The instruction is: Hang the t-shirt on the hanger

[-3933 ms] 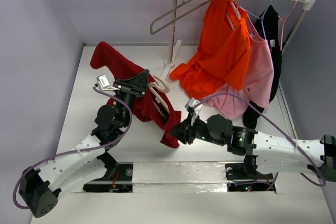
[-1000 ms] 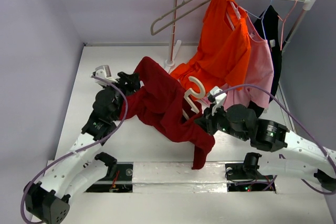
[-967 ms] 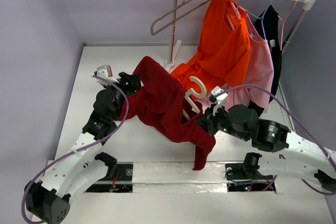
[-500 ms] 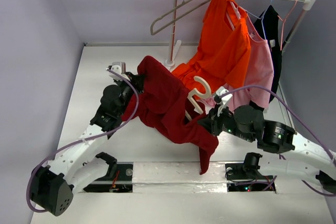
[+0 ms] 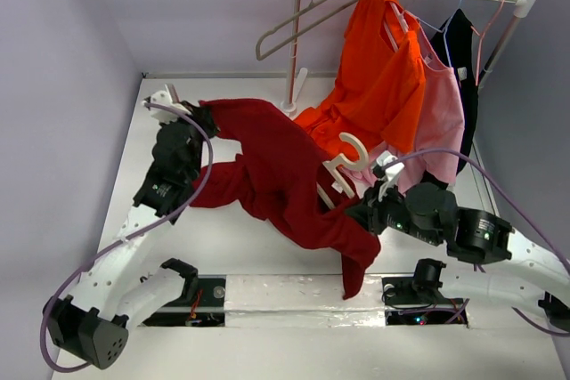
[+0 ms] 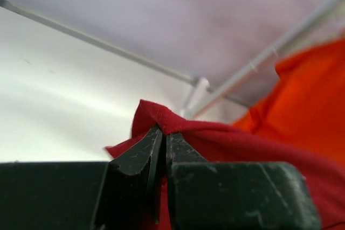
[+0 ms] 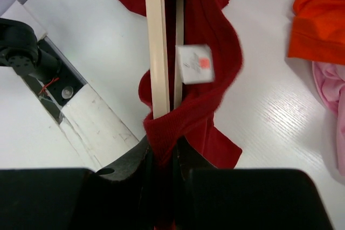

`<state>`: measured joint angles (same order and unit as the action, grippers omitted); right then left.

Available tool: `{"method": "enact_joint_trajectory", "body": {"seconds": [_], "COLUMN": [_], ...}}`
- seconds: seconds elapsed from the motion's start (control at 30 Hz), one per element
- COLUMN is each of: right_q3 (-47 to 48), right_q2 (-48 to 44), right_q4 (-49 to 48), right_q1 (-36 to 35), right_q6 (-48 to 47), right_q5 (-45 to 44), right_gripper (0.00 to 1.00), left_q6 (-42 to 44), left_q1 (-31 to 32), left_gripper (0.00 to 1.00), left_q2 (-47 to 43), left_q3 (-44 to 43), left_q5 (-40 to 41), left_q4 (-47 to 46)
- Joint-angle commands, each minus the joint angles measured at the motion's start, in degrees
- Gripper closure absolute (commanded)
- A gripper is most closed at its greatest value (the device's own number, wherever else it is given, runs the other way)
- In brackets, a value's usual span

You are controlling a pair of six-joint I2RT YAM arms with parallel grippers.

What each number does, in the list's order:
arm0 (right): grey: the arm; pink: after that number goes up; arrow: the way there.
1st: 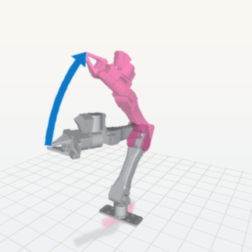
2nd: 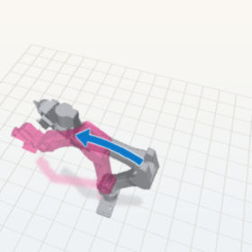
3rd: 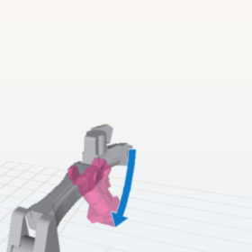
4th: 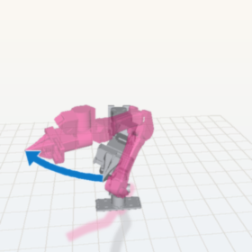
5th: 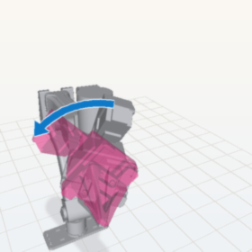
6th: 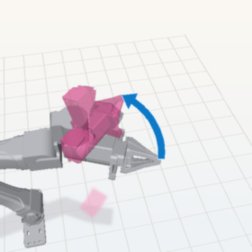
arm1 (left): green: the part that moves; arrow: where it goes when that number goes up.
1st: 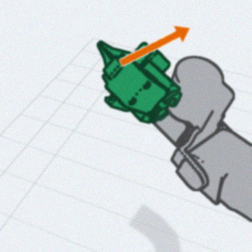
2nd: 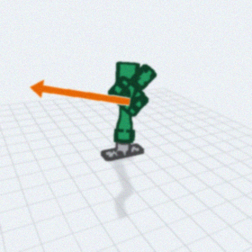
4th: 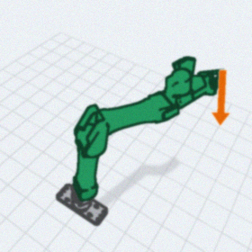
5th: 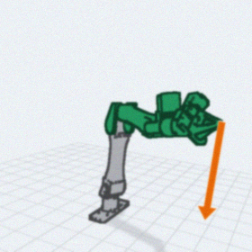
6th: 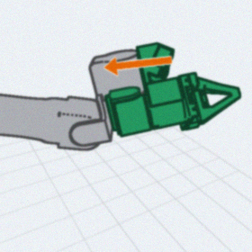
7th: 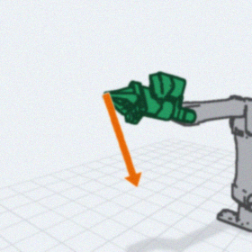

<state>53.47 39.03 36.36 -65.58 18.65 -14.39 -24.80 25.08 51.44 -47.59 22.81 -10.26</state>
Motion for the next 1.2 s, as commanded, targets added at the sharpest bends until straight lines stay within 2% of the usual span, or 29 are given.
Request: {"method": "enact_joint_trajectory", "body": {"seconds": [0.0, 0.2, 0.57, 0.67, 0.77, 0.97, 1.03, 1.07, 1.17], "right_q3": [1.28, 6.37, 21.22, 21.16, 18.6, 24.05, 22.65, 21.94, 20.01], "right_q2": [-2.64, -4.66, -3.43, -4.13, -4.23, -2.56, -0.01, 0.95, 3.6], "right_q4": [0.9, 5.47, 12.32, 11.29, 11.53, 14.44, 15.75, 16.63, 17.51], "right_q1": [0.45, 0.45, 0.45, 0.45, 0.45, 0.45, 0.45, 0.45, 0.45], "right_q6": [1.38, 1.39, -0.72, -0.64, 0.06, -0.81, -0.46, -0.11, 1.12], "right_q5": [-0.11, 3.58, 6.48, 6.83, 4.21, -2.11, -4.23, -6.07, -11.59], "right_gripper": [1.0, 1.0, 1.0, 1.0, 1.0, 1.0, 1.0, 1.0, 1.0], "left_q6": [-1.31, -1.13, 0.71, 0.1, -1.22, -2.89, -2.8, -2.37, -2.1], "left_q1": [-2.84, -6.88, -6.89, -6.89, -6.89, -6.89, -6.36, -6.36, -5.83], "left_gripper": [1.0, 1.0, 1.0, 1.0, 1.0, 1.0, 0.88, 0.74, 0.56], "left_q2": [1.2, 2.61, 1.74, 1.47, 0.25, -2.83, -4.76, -7.12, -11.52], "left_q3": [-6.36, -8.48, -10.23, -10.07, -7.08, -1.63, -1.01, -0.75, -0.31], "left_q5": [4.89, 1.81, 0.84, -0.39, -1.62, -8.3, -8.66, -8.92, -10.76], "left_q4": [6.57, 8.33, 8.16, 7.8, 6.93, 4.29, 4.72, 4.64, 5.16]}}
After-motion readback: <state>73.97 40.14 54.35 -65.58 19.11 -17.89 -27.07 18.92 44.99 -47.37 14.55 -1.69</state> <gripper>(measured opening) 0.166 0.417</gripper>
